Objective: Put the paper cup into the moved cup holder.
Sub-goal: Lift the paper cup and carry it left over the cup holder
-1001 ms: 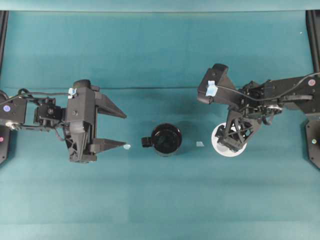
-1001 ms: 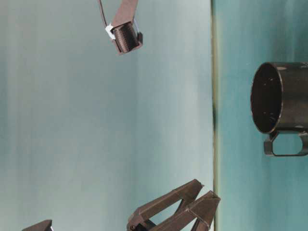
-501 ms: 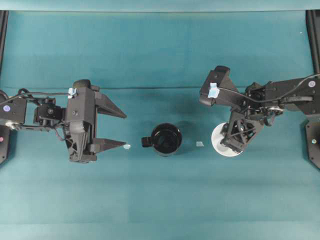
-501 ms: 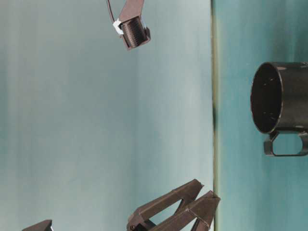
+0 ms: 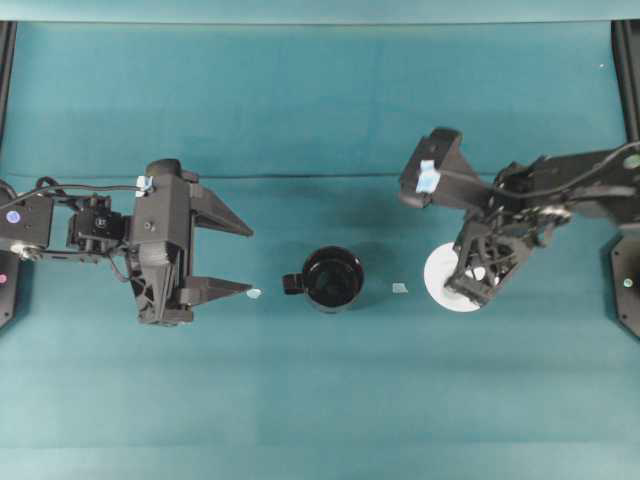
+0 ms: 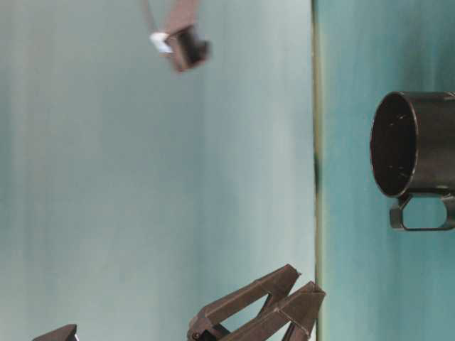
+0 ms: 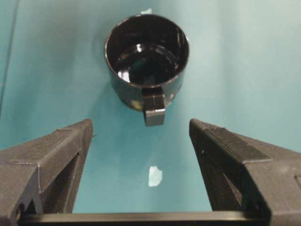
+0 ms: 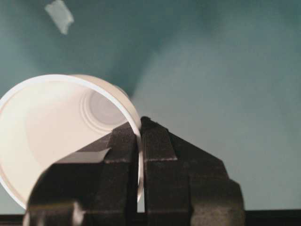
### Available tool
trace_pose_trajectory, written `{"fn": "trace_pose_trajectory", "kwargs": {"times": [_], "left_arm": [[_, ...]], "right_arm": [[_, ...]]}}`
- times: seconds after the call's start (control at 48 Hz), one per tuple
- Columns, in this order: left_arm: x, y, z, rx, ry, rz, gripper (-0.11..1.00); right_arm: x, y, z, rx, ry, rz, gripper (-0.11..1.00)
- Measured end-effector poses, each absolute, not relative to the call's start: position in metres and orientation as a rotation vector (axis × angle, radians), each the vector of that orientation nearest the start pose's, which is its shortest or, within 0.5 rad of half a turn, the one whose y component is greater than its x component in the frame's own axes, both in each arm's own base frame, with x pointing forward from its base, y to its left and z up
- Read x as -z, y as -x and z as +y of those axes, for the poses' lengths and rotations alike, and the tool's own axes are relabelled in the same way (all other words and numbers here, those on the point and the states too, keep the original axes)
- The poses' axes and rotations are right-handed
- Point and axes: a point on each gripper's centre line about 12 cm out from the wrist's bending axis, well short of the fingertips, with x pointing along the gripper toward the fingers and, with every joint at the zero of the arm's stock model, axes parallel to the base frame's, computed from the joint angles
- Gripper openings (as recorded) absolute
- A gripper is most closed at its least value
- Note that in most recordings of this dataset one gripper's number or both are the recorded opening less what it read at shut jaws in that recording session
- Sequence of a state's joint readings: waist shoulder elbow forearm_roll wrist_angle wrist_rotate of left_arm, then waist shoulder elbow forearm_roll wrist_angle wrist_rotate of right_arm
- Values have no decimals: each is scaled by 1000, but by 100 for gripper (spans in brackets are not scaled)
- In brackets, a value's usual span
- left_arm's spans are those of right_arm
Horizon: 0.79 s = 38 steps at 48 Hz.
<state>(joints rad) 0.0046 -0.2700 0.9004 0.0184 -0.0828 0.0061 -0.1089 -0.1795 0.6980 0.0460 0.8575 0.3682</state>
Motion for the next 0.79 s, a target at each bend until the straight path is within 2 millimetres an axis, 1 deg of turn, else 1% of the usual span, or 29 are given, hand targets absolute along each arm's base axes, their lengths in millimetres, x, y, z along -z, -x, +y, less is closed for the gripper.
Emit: {"fn": "trace_pose_trajectory", "kwargs": {"times": [0.063,0.188,0.25,0.292,0.355,0.417,0.542,0.688,0.792], "left_arm": [[-194,-321,1,4,-22,548,83],[-194,-321,1,4,-22,548,83],[-194,-321,1,4,-24,548,83],[-193,-320,1,4,-22,549,83],[-193,-320,1,4,-22,549,83],[-194,-321,1,4,-22,548,83],[-194,-321,1,4,-22,548,83],[-194,-321,1,5,-25,548,83],[-194,-321,1,4,-22,548,83]], "right_arm": [[-185,-289,-29,333,-436,1314,2],[-230,-297,-38,339,-454,1233,2],[-249,-301,-42,342,-460,1199,2],[-261,-305,-43,340,-461,1179,2],[-272,-312,-45,336,-463,1154,2],[-276,-321,-46,335,-461,1145,2],[-275,-345,-50,334,-461,1147,2],[-266,-374,-51,328,-457,1164,2],[-257,-391,-47,316,-446,1172,2]]}}
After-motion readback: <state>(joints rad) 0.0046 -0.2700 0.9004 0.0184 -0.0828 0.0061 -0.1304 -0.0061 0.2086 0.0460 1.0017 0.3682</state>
